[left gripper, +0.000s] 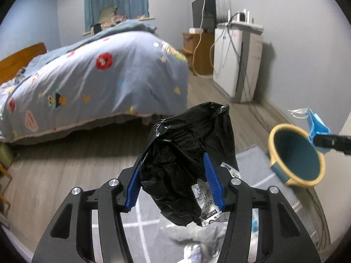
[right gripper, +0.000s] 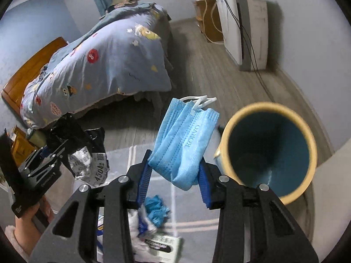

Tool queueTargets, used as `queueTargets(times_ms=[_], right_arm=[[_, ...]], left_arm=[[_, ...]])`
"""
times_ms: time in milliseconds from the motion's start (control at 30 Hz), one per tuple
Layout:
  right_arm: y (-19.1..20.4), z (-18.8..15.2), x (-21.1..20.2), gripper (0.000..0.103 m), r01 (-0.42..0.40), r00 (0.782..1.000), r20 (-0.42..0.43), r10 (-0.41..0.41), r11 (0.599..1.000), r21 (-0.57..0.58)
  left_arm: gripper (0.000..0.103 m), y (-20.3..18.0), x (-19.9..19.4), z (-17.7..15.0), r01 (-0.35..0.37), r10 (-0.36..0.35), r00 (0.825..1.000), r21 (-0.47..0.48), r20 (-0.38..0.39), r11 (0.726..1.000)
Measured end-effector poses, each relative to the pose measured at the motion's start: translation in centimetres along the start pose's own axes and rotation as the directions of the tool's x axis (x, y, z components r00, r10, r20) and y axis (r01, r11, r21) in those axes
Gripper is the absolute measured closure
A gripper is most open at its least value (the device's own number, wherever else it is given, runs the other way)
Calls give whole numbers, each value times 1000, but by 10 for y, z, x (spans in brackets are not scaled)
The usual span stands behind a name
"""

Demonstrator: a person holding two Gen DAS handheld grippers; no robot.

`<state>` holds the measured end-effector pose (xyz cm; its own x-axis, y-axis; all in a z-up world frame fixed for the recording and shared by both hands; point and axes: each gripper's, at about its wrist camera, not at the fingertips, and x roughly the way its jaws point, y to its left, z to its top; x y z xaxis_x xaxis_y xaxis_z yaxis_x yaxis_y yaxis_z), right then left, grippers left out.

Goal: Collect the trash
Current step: 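Carry the mask into the bin and open the right tool while the left tool drops the black bag in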

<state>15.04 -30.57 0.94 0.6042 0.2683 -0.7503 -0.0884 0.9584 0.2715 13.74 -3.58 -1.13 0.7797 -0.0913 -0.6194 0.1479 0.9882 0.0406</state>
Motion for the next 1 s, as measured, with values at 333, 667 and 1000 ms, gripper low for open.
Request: queueTargets(times_ms=[333,667,1000], right_arm=[[-92,31,-9,65,116,992,40,-118,993,33],[-178,29,19,65,282,959,3,-282,959,32],[-230,11,39,65,245,968,-95,-230,949,198]], left_arm=[[48,-54,3,14,113,-112,994,49,-7,992],[47,-149,32,27,262,-257,964,87,-61,961],[47,-221,96,27,327,-308,934,89,-181,941]])
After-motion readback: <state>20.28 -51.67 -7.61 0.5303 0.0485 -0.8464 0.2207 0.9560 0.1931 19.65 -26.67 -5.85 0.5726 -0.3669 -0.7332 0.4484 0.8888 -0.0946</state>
